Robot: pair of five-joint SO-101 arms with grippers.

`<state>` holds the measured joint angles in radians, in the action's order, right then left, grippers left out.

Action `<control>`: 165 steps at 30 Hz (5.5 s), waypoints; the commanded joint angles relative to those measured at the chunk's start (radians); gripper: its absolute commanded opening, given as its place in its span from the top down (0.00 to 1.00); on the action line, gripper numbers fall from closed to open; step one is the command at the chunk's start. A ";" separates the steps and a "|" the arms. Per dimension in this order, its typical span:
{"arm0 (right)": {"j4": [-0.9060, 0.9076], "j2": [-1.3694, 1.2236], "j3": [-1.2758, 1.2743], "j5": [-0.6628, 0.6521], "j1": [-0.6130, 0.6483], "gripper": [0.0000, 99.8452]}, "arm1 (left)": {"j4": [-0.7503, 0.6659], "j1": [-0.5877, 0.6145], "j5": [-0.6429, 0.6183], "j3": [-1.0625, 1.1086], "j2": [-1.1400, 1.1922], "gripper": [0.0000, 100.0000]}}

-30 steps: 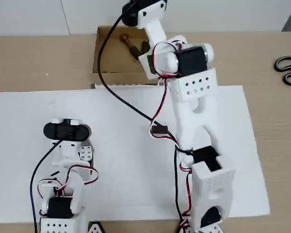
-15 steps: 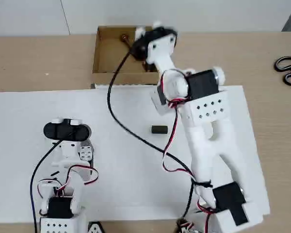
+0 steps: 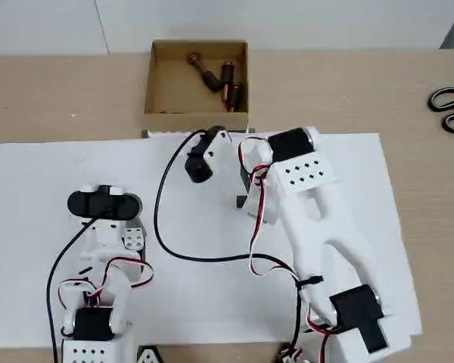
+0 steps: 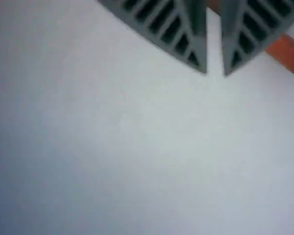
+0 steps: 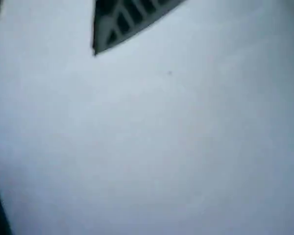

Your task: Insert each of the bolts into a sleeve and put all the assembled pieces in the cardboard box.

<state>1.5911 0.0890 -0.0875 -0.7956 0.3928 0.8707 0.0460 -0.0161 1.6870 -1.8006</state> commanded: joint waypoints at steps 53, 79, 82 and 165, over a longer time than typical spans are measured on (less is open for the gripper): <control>-0.203 0.044 -0.012 -0.040 -0.018 1.00 | 0.009 0.003 0.003 -0.005 -0.006 0.99; 0.119 0.619 -0.178 0.206 -0.684 1.00 | 0.324 0.069 0.109 -0.995 0.829 0.99; 0.114 0.677 -0.249 0.207 -0.720 1.00 | 0.410 0.071 0.209 -1.139 1.000 0.99; 0.004 0.901 -0.506 0.235 -0.774 1.00 | 0.712 0.084 1.926 -1.431 1.846 0.89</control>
<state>1.6141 0.9789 -0.5892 -0.5715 -0.3759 1.6241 0.1335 1.3633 0.2539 0.0821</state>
